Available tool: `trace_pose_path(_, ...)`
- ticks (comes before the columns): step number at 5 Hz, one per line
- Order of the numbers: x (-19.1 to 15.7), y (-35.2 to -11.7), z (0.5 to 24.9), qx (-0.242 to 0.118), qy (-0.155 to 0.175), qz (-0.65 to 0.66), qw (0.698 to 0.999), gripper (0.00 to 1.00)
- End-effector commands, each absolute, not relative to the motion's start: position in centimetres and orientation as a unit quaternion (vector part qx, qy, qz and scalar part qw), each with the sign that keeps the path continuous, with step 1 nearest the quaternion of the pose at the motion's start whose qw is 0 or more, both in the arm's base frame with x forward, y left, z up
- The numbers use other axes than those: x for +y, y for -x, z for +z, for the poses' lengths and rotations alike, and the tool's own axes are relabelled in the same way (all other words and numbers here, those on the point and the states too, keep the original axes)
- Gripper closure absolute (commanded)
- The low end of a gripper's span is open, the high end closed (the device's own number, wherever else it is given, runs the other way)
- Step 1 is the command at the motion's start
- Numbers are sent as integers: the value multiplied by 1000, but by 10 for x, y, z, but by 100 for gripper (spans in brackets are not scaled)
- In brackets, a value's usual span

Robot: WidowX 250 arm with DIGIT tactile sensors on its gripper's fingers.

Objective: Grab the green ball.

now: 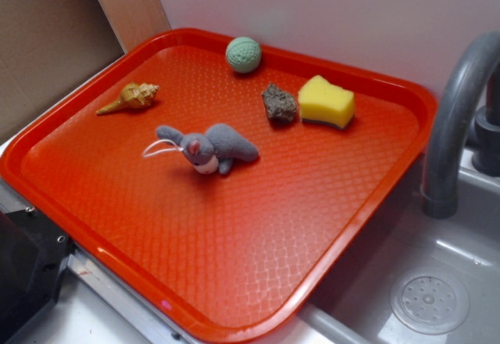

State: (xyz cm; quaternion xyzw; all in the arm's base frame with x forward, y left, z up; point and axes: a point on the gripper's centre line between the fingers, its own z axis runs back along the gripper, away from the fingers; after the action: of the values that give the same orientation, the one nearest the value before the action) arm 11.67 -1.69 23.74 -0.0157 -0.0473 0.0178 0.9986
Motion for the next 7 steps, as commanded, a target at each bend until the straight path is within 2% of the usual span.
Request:
trace_pose_path(1,-17,-117,237,-47,16,18,999,0)
trace_pose_path(2,1,-167,187,-67,-10,92,993,0)
trace_pose_path(3,20,-219,149,-95,0,104,990,0)
trace_pose_path(5,31,-320,97,-103,-17,85,991,0)
trace_pose_path(6,23,-343,77,-109,-15,72,991,0)
trace_pose_path(7,9,-355,54,-96,2,69,993,0)
